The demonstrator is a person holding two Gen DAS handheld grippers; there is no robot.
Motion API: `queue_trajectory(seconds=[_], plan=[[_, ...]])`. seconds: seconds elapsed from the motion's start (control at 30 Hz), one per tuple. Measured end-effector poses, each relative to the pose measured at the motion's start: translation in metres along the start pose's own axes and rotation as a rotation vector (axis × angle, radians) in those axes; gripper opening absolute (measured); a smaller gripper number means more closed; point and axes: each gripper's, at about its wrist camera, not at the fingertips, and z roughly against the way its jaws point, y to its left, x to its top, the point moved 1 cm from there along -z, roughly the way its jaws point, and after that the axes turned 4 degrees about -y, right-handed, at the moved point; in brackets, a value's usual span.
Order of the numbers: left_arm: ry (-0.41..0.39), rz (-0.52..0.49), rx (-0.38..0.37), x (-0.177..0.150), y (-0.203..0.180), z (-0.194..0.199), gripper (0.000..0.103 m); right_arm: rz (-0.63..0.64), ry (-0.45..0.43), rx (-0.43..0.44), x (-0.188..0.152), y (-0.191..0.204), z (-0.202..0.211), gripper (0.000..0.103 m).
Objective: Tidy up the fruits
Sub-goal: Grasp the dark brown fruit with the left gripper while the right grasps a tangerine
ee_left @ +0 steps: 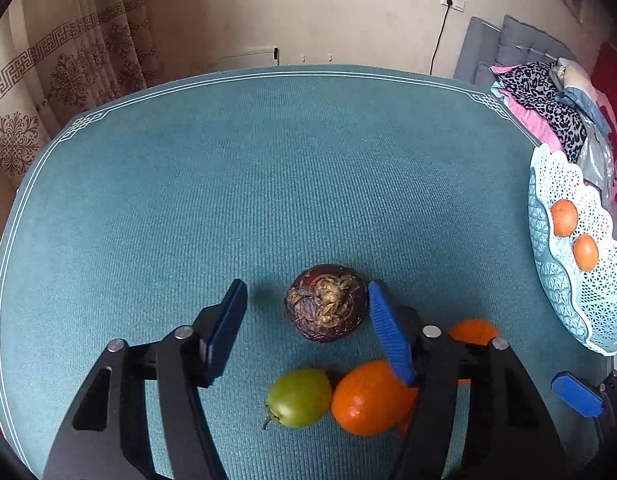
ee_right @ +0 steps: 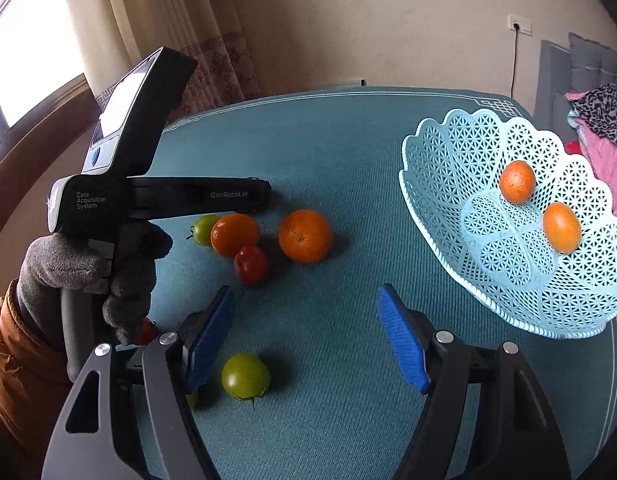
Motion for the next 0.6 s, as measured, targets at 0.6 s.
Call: queue_trajectory(seconds=[0.6], plan=[[-0.089,0.015,0.017,-0.011,0.014,0.036,0.043,0.088,0.049,-0.054,0.012,0.005,-0.042,0.049]])
